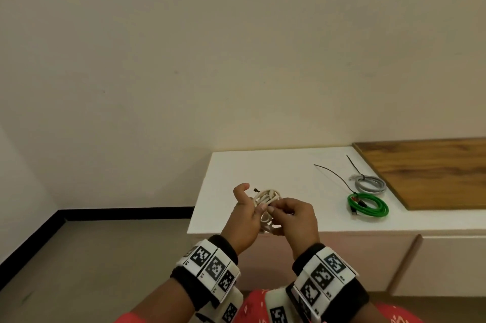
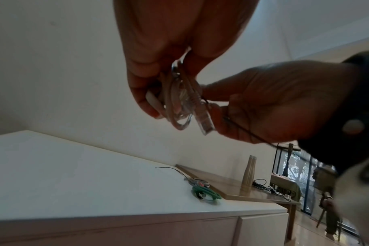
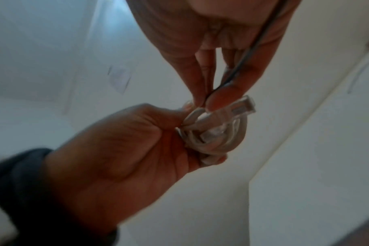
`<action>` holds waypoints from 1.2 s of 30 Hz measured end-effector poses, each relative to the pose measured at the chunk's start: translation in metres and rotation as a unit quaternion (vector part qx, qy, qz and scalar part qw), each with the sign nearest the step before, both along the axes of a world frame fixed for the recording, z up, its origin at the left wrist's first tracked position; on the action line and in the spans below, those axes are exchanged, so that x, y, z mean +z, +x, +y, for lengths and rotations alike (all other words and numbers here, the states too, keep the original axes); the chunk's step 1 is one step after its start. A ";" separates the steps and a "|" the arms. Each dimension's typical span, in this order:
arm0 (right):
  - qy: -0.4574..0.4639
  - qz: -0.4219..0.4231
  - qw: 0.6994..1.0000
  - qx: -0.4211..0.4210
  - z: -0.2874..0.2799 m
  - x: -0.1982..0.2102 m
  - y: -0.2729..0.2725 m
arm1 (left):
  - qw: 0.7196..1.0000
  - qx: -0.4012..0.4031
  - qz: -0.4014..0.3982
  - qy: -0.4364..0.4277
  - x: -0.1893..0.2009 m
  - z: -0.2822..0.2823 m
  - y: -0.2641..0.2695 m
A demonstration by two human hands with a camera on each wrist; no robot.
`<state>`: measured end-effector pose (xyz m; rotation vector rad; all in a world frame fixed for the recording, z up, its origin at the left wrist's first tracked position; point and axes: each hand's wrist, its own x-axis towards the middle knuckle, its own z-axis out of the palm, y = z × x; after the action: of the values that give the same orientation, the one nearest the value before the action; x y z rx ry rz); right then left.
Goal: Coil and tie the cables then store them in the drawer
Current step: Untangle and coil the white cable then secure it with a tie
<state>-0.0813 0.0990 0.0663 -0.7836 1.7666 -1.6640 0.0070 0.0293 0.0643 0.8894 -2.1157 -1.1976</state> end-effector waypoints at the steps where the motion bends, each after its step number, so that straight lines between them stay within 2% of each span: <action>1: -0.014 -0.038 0.999 0.006 0.002 0.001 0.001 | 1.000 -0.003 -0.002 -0.002 -0.001 0.001 -0.001; 4: -0.026 -0.114 0.993 0.021 0.006 0.000 0.000 | 1.000 -0.006 -0.008 0.006 -0.004 0.002 -0.002; 10: -0.005 -0.156 0.987 0.040 0.006 -0.005 -0.001 | 1.000 -0.024 -0.013 0.005 -0.007 0.008 -0.005; 18: 0.012 -0.303 0.952 0.046 0.002 -0.007 -0.001 | 0.998 -0.020 -0.053 -0.040 -0.014 0.010 -0.005; 26: 0.039 -0.254 0.965 0.050 0.001 -0.011 -0.007 | 0.998 -0.025 -0.024 -0.057 -0.014 0.010 -0.007; 36: 0.019 -0.174 0.982 0.068 0.009 -0.010 -0.005 | 0.997 0.009 -0.014 -0.071 -0.010 0.002 -0.005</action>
<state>-0.0866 0.1081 0.0563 -0.5425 1.4636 -1.5612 0.0015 0.0315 0.0548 0.8631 -2.1805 -1.0166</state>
